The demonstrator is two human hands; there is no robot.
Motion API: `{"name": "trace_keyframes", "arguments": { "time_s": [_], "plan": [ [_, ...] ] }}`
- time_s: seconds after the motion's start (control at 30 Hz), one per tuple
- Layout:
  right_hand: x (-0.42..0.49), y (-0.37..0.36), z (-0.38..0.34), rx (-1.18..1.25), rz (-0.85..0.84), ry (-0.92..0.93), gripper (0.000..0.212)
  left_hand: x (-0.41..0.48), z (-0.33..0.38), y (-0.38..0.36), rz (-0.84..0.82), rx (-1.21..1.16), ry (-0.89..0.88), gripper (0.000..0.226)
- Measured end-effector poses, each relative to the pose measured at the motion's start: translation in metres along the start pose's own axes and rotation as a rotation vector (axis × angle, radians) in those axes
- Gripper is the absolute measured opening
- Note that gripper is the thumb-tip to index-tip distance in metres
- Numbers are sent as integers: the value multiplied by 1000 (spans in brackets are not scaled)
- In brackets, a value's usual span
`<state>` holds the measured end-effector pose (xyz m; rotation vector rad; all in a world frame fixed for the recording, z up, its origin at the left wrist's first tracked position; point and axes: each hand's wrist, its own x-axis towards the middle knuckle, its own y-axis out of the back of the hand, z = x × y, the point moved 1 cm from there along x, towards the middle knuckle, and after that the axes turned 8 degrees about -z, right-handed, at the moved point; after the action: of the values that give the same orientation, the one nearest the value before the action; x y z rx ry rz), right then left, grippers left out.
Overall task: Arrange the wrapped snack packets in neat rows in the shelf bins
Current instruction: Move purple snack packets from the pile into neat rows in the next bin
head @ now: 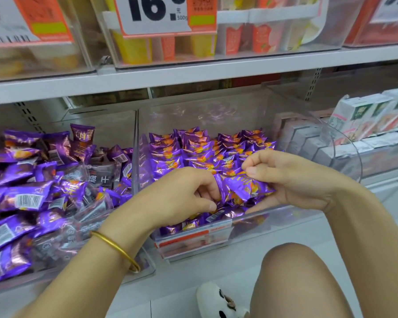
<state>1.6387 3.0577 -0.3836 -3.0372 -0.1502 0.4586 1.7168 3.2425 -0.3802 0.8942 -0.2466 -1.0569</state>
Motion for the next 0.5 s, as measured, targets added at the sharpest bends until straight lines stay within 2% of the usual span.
{"name": "trace_keyframes", "arguments": {
  "time_s": [0.27, 0.4, 0.5],
  "plan": [
    [2, 1, 2, 56, -26, 0, 27, 0, 1, -1, -10, 47, 15, 8],
    [8, -3, 4, 133, -1, 14, 6, -1, 1, -1, -2, 13, 39, 18],
    [11, -3, 6, 205, 54, 42, 3, 1, 1, -3, 9, 51, 55, 23]
  ]
}}
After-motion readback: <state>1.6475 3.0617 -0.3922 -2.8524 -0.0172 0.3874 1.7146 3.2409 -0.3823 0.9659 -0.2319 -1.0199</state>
